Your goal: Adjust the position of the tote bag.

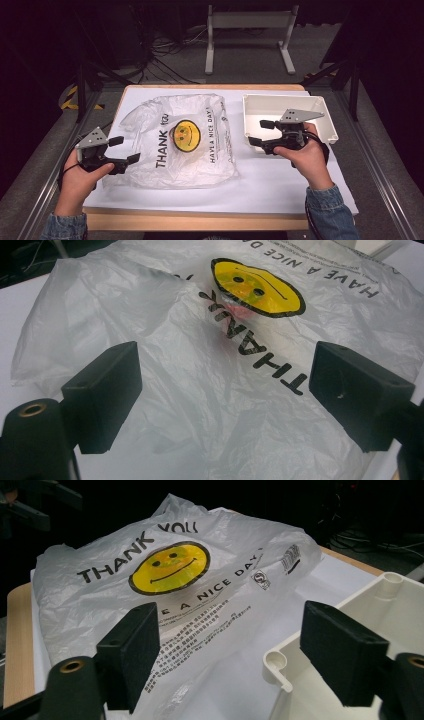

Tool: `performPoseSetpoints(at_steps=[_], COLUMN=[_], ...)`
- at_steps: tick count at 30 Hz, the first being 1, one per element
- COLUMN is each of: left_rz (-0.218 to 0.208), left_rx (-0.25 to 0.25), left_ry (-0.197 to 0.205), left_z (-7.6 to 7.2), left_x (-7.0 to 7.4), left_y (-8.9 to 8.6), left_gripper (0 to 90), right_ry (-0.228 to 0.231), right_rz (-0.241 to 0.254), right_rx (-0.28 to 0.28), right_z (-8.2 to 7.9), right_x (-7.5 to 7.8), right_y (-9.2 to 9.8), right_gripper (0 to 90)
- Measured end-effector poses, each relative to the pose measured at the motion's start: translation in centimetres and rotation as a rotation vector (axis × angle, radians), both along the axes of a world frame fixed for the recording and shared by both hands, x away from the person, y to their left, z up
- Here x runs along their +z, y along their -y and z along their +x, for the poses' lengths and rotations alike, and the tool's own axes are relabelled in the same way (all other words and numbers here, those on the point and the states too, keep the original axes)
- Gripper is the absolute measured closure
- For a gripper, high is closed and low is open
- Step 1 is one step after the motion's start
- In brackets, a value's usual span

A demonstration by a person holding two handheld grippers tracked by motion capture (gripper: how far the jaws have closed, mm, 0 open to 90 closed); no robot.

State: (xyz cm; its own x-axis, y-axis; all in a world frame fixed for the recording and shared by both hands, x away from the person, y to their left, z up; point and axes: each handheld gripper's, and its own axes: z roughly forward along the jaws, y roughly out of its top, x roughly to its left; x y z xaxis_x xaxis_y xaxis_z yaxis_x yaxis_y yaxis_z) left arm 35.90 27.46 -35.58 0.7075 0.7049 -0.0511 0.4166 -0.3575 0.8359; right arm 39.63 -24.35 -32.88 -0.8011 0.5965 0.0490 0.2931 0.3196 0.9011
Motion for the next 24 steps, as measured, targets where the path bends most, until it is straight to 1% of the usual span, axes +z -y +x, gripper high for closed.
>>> performPoseSetpoints(at_steps=[2,3,4,5,6,7,9,10,11,12,13,14,15,16,18,21,22,23,24], left_rz=[0.001,-0.007,-0.002,-0.009,-0.010,-0.008,-0.014,-0.016,-0.017,-0.015,-0.020,-0.021,-0.022,-0.016,-0.021,-0.023,-0.025,-0.025,-0.027], left_rx=[0.002,0.004,0.001,0.005,0.003,0.003,0.003,0.006,0.006,0.004,0.006,0.008,0.006,0.004,0.009,0.021,0.026,0.026,0.034], left_ry=[0.007,0.010,0.013,0.012,0.011,0.019,0.022,0.023,0.022,0.028,0.029,0.029,0.028,0.032,0.031,0.039,0.038,0.038,0.039], left_z=[0.0,-0.1,-0.1,-0.2,-0.2,-0.2,-0.4,-0.5,-0.5,-0.5,-0.6,-0.7,-0.8,-0.9,-1.1,-1.7,-1.9,-1.9,-2.1], left_x=[0.1,0.2,0.3,0.3,0.4,0.5,0.6,0.7,0.7,0.8,0.8,0.9,1.0,1.0,1.0,1.2,1.2,1.2,1.2], left_y=[-0.1,-0.1,-0.2,-0.1,-0.2,-0.2,-0.3,-0.3,-0.3,-0.4,-0.4,-0.4,-0.4,-0.5,-0.5,-1.1,-1.2,-1.2,-1.4], left_gripper=[14.6,14.6,14.6,14.6,14.6,14.6,14.5,14.5,14.5,14.5,14.5,14.4,14.4,14.4,14.3,14.3,14.3,14.3,14.3], right_ry=[0.003,0.003,-0.002,0.007,0.027,0.038,0.032,0.031,0.042,0.041,0.034,0.027,0.014,0.008,0.012,0.019,0.016,0.016,0.010], right_rz=[-0.007,-0.016,-0.017,-0.017,-0.017,-0.015,-0.006,-0.010,-0.014,-0.015,-0.015,-0.016,-0.022,-0.027,-0.020,-0.009,-0.009,-0.009,-0.010], right_rx=[0.010,0.020,0.036,0.051,0.054,0.056,0.065,0.062,0.066,0.068,0.072,0.072,0.064,0.068,0.082,0.102,0.114,0.114,0.127], right_z=[0.0,0.0,0.0,0.1,0.1,0.0,-0.1,-0.1,-0.2,-0.3,-0.3,-0.4,-0.5,-0.5,-0.5,-0.3,-0.1,-0.1,0.0], right_x=[0.0,0.0,-0.1,-0.1,-0.1,-0.1,0.0,0.2,0.3,0.4,0.5,0.6,0.8,0.9,1.2,1.4,1.5,1.5,1.4], right_y=[0.0,-0.1,-0.2,-0.3,-0.4,-0.4,-0.8,-0.9,-1.2,-1.4,-1.7,-2.0,-2.4,-2.9,-3.8,-5.3,-5.9,-5.9,-6.5], right_gripper=[27.3,28.0,30.1,31.0,31.1,33.2,30.5,29.0,28.8,28.8,28.5,25.8,23.2,23.2,22.9,19.7,19.6,19.6,19.3])
